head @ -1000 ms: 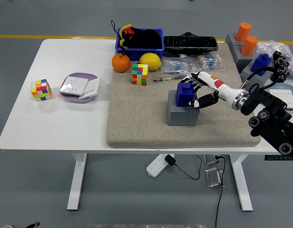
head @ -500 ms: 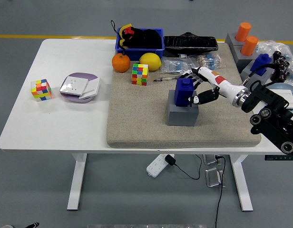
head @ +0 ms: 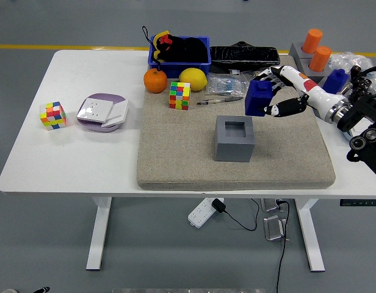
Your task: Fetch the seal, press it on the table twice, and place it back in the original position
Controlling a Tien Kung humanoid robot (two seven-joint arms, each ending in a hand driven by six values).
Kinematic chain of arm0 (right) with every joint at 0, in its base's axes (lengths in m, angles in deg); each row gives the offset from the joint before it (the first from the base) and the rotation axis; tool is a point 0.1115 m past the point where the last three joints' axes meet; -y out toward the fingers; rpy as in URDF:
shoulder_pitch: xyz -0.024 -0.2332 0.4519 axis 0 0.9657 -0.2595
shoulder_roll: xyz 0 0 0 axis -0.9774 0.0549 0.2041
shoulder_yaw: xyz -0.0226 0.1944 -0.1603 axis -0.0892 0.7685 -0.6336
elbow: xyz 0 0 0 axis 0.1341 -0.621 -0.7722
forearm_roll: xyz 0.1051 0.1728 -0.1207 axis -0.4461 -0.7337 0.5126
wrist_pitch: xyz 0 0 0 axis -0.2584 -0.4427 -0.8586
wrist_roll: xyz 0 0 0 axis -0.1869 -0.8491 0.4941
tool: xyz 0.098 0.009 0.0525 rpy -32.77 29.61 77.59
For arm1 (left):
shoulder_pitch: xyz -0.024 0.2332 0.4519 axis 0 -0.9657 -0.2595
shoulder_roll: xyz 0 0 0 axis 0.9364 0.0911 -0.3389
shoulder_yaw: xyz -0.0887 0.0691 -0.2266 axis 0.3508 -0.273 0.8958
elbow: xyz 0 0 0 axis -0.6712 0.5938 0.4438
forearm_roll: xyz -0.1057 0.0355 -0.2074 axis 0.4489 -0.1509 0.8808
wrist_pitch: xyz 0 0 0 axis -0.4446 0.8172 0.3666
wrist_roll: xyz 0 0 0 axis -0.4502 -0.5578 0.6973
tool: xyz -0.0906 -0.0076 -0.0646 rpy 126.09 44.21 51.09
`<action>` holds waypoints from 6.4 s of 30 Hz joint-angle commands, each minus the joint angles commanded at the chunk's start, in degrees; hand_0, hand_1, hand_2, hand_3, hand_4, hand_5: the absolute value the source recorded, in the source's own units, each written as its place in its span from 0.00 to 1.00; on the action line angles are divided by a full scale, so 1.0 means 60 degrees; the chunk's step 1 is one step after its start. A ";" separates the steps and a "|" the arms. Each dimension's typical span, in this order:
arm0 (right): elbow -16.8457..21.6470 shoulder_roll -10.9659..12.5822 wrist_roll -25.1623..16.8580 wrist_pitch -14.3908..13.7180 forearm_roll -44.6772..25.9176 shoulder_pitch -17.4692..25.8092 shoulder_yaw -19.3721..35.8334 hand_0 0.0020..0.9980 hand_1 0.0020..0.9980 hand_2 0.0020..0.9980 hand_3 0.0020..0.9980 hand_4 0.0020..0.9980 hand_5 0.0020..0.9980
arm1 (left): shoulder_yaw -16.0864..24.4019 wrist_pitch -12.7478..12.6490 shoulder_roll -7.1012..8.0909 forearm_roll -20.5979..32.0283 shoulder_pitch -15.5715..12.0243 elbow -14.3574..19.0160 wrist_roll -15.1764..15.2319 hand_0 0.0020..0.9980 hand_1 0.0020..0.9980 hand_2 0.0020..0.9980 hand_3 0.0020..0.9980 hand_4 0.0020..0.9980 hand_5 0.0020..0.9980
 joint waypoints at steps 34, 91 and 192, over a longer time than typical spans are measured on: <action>-0.2242 -0.0811 -0.0200 -0.0202 -0.0054 0.1143 -0.0075 0.49 0.34 0.36 0.37 0.72 0.00 | 0.0009 0.0000 -0.0085 -0.0035 -0.0053 0.0010 -0.0001 0.82 0.81 0.78 0.82 0.73 0.42; -0.0959 -0.0853 -0.0164 0.0360 -0.1373 -0.0956 -0.2253 0.49 0.34 0.35 0.36 0.72 0.00 | -0.0049 0.0019 -0.0005 0.0020 0.0086 0.0020 0.0014 0.82 0.81 0.78 0.82 0.73 0.42; -0.1529 -0.0914 -0.0262 0.0384 -0.1230 -0.1402 -0.3050 0.76 0.76 0.73 0.76 0.94 0.00 | -0.0106 0.0061 -0.0034 0.0056 0.0117 0.0013 0.0024 0.82 0.81 0.79 0.82 0.74 0.42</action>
